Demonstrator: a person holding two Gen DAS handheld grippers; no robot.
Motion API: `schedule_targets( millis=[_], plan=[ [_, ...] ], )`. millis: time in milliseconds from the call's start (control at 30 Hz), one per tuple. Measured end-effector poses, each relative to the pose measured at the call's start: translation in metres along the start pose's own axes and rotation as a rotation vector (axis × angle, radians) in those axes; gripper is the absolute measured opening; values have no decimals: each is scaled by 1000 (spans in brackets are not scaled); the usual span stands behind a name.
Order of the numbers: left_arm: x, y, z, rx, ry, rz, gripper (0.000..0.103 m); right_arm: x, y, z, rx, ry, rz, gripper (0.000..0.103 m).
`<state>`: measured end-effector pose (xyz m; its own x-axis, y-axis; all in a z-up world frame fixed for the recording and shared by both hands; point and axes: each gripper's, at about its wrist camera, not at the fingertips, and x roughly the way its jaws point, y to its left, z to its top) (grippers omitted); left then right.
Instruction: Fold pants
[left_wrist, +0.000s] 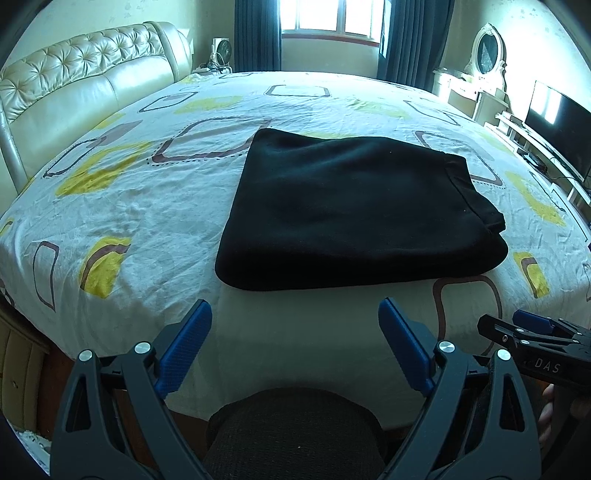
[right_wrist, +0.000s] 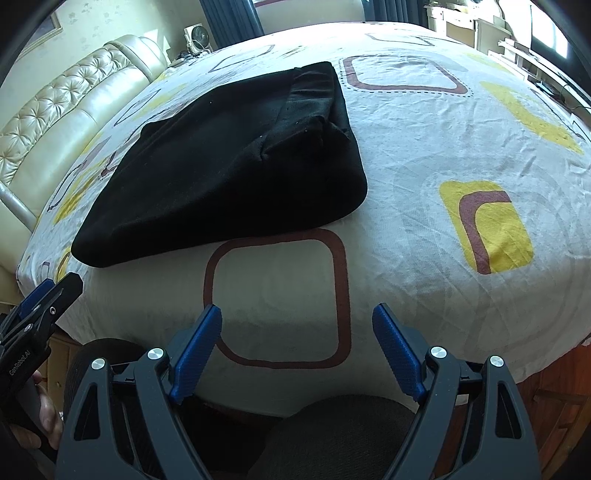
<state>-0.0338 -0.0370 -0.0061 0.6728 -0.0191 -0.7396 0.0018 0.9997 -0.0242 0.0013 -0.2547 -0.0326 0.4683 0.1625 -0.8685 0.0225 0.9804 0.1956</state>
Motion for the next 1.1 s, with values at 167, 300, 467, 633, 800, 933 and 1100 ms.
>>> schedule_targets(
  millis=[167, 300, 467, 633, 800, 933, 1100],
  plan=[
    [0, -1, 1, 5, 0, 4, 92, 1, 0, -2, -1, 8, 3, 82],
    [-2, -2, 1, 15, -7, 3, 92, 1, 2, -3, -3, 10, 5, 82],
    [-5, -3, 2, 11, -20, -15, 92, 1, 1, -3, -2, 12, 7, 82],
    [-7, -4, 2, 8, -23, -14, 96, 3, 1, -3, -5, 19, 10, 82],
    [-7, -6, 2, 16, -28, -12, 97, 3, 2, -3, -8, 24, 15, 82],
    [-7, -7, 2, 23, -21, -2, 97, 4, 2, -3, -6, 26, 15, 82],
    [-8, -8, 2, 26, -26, -1, 97, 3, 2, -3, -7, 27, 18, 82]
  ],
)
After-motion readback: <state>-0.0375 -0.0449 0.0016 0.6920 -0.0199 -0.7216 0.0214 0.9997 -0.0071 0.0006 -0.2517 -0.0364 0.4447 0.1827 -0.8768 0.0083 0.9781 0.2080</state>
